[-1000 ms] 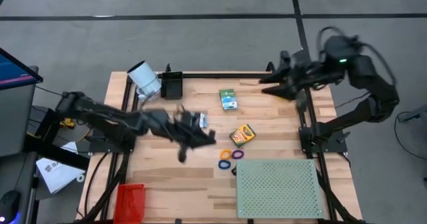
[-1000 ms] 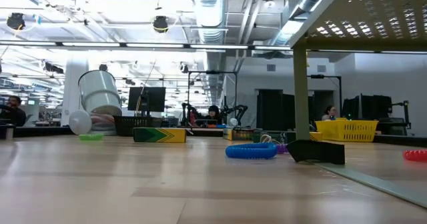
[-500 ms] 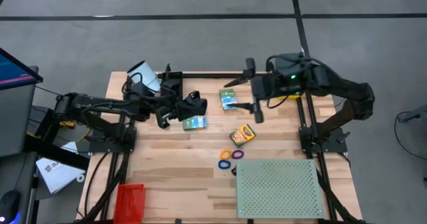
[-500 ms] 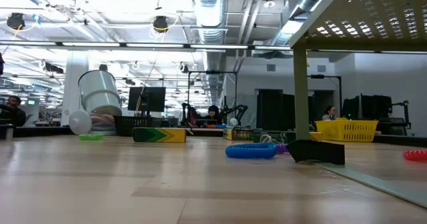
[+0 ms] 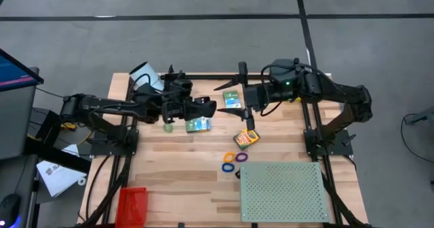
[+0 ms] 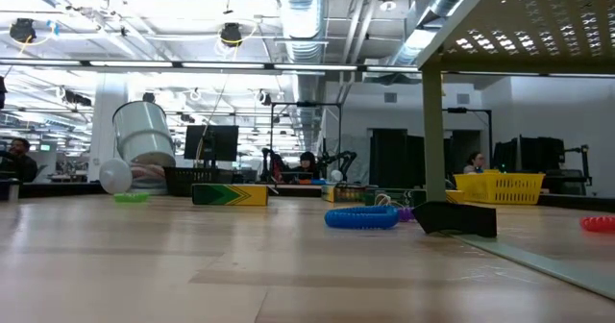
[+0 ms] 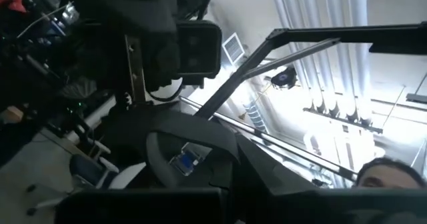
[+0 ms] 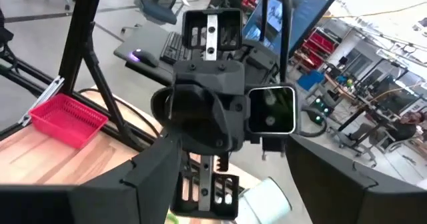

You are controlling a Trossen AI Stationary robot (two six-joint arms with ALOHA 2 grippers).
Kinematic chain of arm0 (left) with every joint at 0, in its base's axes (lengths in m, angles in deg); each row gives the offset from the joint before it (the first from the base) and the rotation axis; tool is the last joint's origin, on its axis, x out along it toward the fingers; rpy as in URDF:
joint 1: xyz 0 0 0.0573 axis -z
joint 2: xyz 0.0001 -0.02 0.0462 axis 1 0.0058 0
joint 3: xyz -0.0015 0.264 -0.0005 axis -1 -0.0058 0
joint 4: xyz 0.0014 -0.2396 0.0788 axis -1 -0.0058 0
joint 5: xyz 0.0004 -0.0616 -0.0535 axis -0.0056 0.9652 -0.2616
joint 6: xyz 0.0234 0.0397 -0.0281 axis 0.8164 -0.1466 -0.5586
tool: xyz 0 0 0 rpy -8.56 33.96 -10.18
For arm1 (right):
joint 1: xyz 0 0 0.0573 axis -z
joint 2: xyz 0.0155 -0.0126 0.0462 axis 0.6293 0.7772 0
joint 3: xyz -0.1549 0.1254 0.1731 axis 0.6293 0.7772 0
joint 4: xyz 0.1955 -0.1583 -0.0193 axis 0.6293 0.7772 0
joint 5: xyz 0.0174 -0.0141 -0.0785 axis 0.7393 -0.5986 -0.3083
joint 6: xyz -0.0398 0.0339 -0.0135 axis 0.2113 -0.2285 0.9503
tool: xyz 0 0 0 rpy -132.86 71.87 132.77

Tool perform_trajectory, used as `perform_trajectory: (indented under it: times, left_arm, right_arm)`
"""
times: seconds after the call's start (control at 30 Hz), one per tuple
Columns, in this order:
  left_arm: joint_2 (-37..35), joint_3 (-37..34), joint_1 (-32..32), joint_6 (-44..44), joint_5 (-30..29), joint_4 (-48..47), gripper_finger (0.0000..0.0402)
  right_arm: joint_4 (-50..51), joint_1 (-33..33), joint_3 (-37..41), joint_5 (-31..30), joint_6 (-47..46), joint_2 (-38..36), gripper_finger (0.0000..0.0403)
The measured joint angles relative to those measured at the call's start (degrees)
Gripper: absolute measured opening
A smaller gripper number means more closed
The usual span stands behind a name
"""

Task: Pick & Place Office Desk Supplies
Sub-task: Put the black rubber band into the yellow bin

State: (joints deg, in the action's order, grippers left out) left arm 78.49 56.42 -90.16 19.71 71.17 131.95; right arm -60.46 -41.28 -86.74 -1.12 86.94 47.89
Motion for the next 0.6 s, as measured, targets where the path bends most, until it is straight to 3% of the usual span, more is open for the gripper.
perform_trajectory:
  times: [0.43,0.6]
  left_arm:
    - [0.0,0.0,-2.2,-1.6,0.9,0.1,0.0]
    - [0.0,0.0,-2.2,-1.5,1.5,0.1,0.0]
  right_arm:
    - [-2.7,-0.2,0.0,-0.1,0.0,2.3,0.0262]
    - [-2.5,-0.3,0.0,-0.4,0.0,2.2,0.022]
